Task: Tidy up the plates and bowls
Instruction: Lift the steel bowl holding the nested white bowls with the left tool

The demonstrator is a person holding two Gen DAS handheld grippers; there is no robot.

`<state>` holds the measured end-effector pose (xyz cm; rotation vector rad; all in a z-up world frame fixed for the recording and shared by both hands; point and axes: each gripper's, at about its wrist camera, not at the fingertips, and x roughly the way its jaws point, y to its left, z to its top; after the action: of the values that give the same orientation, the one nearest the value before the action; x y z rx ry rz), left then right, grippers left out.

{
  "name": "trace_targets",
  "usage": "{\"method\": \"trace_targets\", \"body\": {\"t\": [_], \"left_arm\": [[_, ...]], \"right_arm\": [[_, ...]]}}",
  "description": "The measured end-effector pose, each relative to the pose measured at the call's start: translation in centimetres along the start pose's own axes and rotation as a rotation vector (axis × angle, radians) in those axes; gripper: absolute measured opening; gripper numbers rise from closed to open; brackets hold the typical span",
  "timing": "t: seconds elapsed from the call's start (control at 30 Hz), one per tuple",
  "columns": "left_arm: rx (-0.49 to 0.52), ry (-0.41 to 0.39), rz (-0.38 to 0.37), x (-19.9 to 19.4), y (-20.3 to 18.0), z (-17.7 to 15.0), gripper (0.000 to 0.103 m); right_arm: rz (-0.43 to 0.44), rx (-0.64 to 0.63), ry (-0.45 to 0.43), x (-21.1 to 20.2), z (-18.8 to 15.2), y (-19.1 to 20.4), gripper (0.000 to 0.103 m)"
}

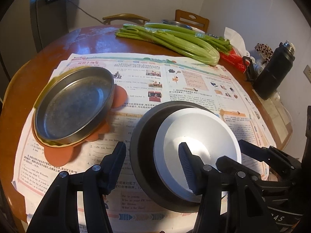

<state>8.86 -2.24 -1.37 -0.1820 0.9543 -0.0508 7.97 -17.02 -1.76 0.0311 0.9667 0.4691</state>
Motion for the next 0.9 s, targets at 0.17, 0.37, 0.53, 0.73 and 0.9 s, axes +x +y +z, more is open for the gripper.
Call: {"method": "trace_targets", "body": {"t": [0.17, 0.37, 0.53, 0.73, 0.9], "left_arm": [[0.000, 0.009, 0.016, 0.6, 0.2, 0.0, 0.058], [-0.020, 0.027, -0.001, 1.4, 0.8, -0.2, 0.059], [-0.028, 0.042, -0.014, 2.0, 1.1, -0.4, 0.059], [-0.038, 0.050, -0.025, 2.3, 1.2, -0.5, 0.060], [-0.040, 0.050, -0.029, 2.4, 1.3, -0.4, 0.060]], "right_arm": [[0.005, -0.009, 0.010, 0.7, -0.1, 0.3, 0.062], [0.002, -0.022, 0.004, 0.7, -0.2, 0.6, 0.063], [-0.013, -0.034, 0.000, 0.8, -0.3, 0.9, 0.064], [-0.015, -0.041, 0.000, 0.9, -0.3, 0.9, 0.065], [0.011, -0.030, 0.013, 1.2, -0.4, 0.6, 0.065]]}}
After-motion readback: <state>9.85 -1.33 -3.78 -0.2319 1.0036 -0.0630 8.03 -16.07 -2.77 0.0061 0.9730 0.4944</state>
